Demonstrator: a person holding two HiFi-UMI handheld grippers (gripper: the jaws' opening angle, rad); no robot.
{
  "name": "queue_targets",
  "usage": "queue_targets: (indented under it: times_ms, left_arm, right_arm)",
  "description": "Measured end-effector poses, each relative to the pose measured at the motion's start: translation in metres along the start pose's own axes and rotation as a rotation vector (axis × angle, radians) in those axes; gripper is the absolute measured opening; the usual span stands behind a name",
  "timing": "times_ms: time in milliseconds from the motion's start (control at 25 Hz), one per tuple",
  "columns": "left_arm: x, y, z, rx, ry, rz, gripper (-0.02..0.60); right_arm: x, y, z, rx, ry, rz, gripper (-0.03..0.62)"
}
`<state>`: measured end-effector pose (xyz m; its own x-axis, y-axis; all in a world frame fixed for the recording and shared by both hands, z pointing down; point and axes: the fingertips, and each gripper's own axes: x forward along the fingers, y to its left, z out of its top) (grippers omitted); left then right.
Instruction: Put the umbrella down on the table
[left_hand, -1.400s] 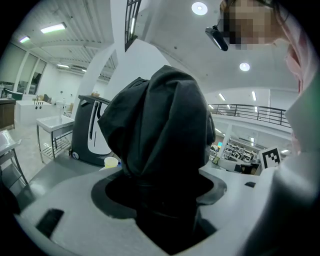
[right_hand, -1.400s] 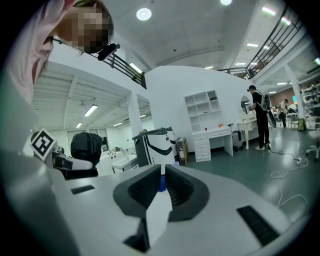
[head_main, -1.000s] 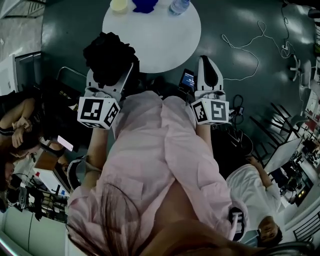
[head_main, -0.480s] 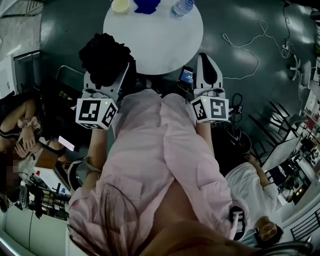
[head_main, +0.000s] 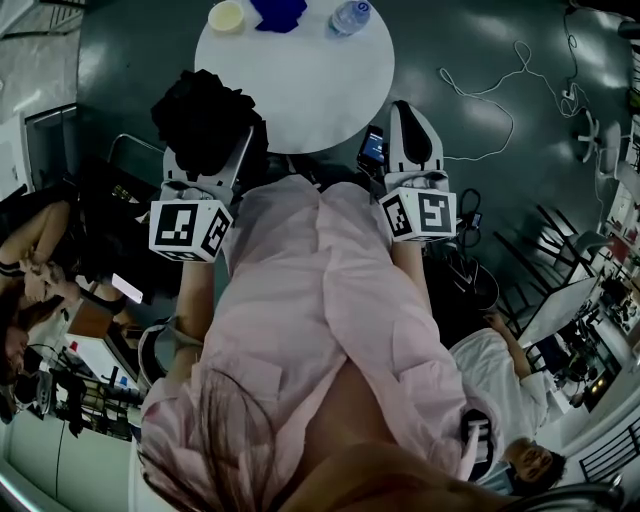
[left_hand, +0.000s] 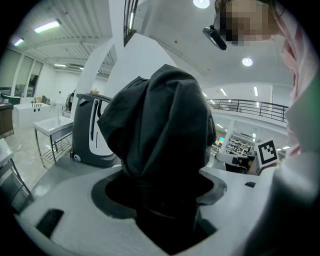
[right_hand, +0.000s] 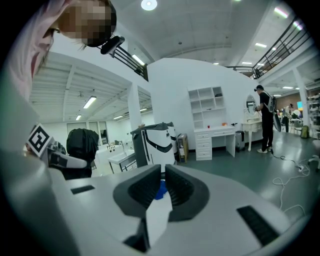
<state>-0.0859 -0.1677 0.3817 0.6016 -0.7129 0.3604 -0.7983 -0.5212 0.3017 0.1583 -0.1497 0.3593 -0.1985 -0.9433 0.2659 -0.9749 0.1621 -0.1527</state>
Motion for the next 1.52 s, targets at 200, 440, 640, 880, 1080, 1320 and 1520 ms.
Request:
queue_targets:
  times_ms: [200, 440, 640, 880, 1080, 1320, 1520]
  left_arm:
    - [0.000, 0.000, 0.004, 0.033, 0.003, 0.008, 0.319]
    - [0.006, 0.004, 0.003, 0.057, 0.025, 0.015, 0.319]
    - [0.010, 0.014, -0.006, 0.071, 0.080, 0.010, 0.319]
    - [0.061, 0.017, -0.040, 0.100, 0.232, -0.035, 0.319]
    - [0.104, 0.022, -0.084, 0.140, 0.373, -0.108, 0.319]
    - [0.148, 0.026, -0.141, 0.187, 0.532, -0.190, 0.319]
    - [0.182, 0.028, -0.177, 0.163, 0.631, -0.203, 0.319]
  right_arm:
    - [0.001, -0.002, 0.002, 0.010, -0.013, 0.005, 0.043]
    - [0.004, -0.009, 0.002, 0.012, -0.017, 0.004, 0.043]
    - [0.001, -0.007, 0.001, 0.021, -0.015, -0.012, 0.043]
    - [0.004, -0.026, 0.003, 0.024, -0.008, -0.029, 0.043]
    - [-0.001, -0.028, 0.001, 0.020, -0.004, -0.054, 0.043]
    - [-0.010, -0.024, 0.003, 0.017, -0.009, -0.094, 0.043]
    - [-0.015, -0.031, 0.003, 0.011, -0.002, -0.122, 0.043]
